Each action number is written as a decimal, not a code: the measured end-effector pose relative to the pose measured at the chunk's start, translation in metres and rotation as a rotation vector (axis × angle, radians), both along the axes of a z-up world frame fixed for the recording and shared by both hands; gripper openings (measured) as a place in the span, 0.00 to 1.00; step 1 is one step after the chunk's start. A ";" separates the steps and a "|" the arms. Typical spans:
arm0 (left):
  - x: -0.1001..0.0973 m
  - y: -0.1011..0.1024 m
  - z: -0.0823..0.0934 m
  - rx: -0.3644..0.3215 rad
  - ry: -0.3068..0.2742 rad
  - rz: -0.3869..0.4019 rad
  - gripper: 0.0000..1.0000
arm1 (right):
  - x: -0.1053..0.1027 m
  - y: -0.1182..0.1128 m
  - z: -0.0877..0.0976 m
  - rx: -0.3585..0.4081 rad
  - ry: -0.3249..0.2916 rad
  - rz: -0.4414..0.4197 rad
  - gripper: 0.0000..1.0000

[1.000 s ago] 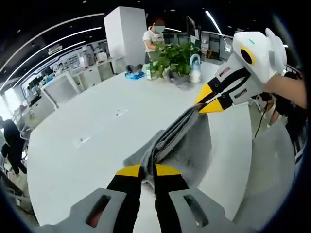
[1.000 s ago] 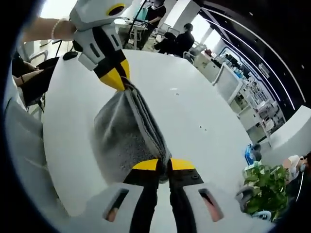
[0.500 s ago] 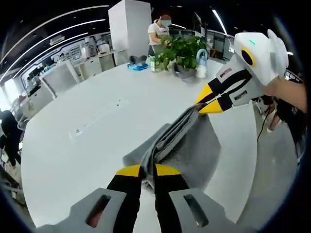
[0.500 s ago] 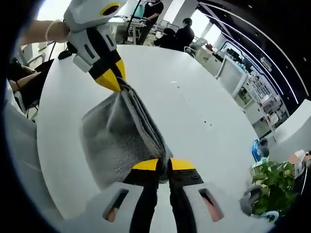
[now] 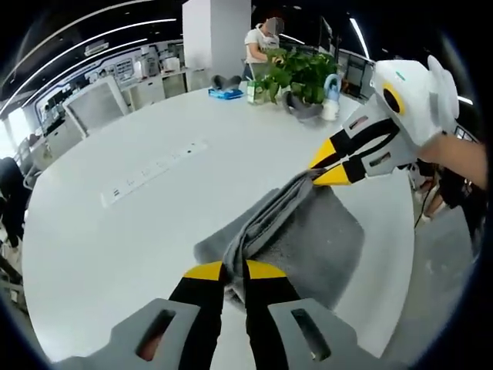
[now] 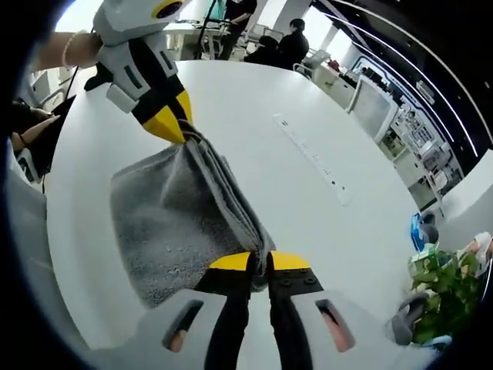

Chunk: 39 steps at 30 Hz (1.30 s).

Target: Fold the towel on the table until its edges align and the towel forms a compact rectangular stack.

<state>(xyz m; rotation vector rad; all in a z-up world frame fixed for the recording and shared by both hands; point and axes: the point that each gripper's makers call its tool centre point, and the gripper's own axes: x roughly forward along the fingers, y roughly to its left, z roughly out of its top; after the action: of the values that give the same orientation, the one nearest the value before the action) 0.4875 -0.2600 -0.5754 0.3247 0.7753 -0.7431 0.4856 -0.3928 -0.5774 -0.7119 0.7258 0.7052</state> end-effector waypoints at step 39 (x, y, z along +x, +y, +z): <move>0.022 0.009 -0.072 -0.035 0.127 0.109 0.10 | 0.024 0.000 -0.069 0.051 0.064 -0.064 0.04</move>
<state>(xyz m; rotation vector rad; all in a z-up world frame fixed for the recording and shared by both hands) 0.5099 -0.2514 -0.6469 0.2032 0.8916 -0.6786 0.5095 -0.3931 -0.6467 -0.6190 0.7834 0.6886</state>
